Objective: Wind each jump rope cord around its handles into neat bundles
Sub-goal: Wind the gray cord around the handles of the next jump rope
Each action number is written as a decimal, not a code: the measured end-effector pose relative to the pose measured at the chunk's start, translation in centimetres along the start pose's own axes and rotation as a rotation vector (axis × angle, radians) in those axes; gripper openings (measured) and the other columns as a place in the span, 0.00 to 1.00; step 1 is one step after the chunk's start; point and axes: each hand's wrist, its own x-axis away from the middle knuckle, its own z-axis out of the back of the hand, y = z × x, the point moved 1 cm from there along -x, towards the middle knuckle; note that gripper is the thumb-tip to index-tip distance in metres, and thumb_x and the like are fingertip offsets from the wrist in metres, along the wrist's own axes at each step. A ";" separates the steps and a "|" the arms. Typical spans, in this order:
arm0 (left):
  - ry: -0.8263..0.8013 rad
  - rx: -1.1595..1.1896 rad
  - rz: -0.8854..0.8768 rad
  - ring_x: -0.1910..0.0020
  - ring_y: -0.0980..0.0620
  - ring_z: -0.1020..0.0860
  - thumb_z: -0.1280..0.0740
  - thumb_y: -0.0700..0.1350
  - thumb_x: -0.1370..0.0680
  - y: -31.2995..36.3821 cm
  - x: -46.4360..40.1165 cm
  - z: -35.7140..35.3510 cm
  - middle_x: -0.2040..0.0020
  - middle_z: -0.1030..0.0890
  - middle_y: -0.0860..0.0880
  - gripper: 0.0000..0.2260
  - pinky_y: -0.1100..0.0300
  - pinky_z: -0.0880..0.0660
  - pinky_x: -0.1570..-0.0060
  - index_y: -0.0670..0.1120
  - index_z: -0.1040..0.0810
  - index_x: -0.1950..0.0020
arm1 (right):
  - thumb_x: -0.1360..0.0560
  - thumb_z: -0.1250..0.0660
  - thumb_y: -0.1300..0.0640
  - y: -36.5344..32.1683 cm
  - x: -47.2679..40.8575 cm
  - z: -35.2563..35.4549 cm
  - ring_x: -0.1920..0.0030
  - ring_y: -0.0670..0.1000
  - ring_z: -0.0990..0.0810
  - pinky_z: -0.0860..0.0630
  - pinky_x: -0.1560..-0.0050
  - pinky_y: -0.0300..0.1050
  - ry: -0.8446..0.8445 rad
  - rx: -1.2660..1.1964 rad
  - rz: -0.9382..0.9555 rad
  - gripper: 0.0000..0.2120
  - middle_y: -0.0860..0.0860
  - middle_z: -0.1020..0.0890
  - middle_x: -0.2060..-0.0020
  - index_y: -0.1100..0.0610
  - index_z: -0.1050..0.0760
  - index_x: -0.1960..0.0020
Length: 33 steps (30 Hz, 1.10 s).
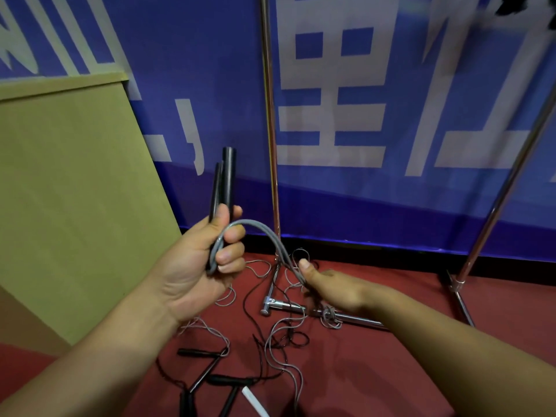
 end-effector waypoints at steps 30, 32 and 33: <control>0.187 -1.291 0.082 0.74 0.53 0.23 0.36 0.47 0.18 -4.4 -1.5 2.4 0.66 0.18 0.48 0.02 0.58 0.25 0.71 0.50 0.25 0.49 | 0.17 0.44 0.49 -5.1 4.2 5.3 0.77 0.43 0.44 0.48 0.79 0.34 0.045 -0.968 0.109 0.14 0.46 0.38 0.74 0.55 0.26 0.55; 0.207 -1.257 0.086 0.73 0.52 0.22 0.36 0.46 0.18 -4.4 -1.5 2.5 0.66 0.19 0.48 0.02 0.58 0.25 0.71 0.48 0.25 0.49 | 0.17 0.44 0.49 -4.7 3.3 5.0 0.77 0.43 0.43 0.45 0.78 0.36 0.114 -0.929 0.050 0.14 0.46 0.37 0.74 0.55 0.25 0.54; 0.217 -1.241 0.083 0.73 0.52 0.22 0.36 0.45 0.18 -4.3 -1.5 2.5 0.66 0.19 0.47 0.03 0.58 0.25 0.72 0.47 0.25 0.49 | 0.17 0.43 0.49 -4.6 3.0 5.0 0.77 0.44 0.42 0.44 0.77 0.37 0.134 -0.907 0.031 0.15 0.46 0.36 0.74 0.55 0.24 0.54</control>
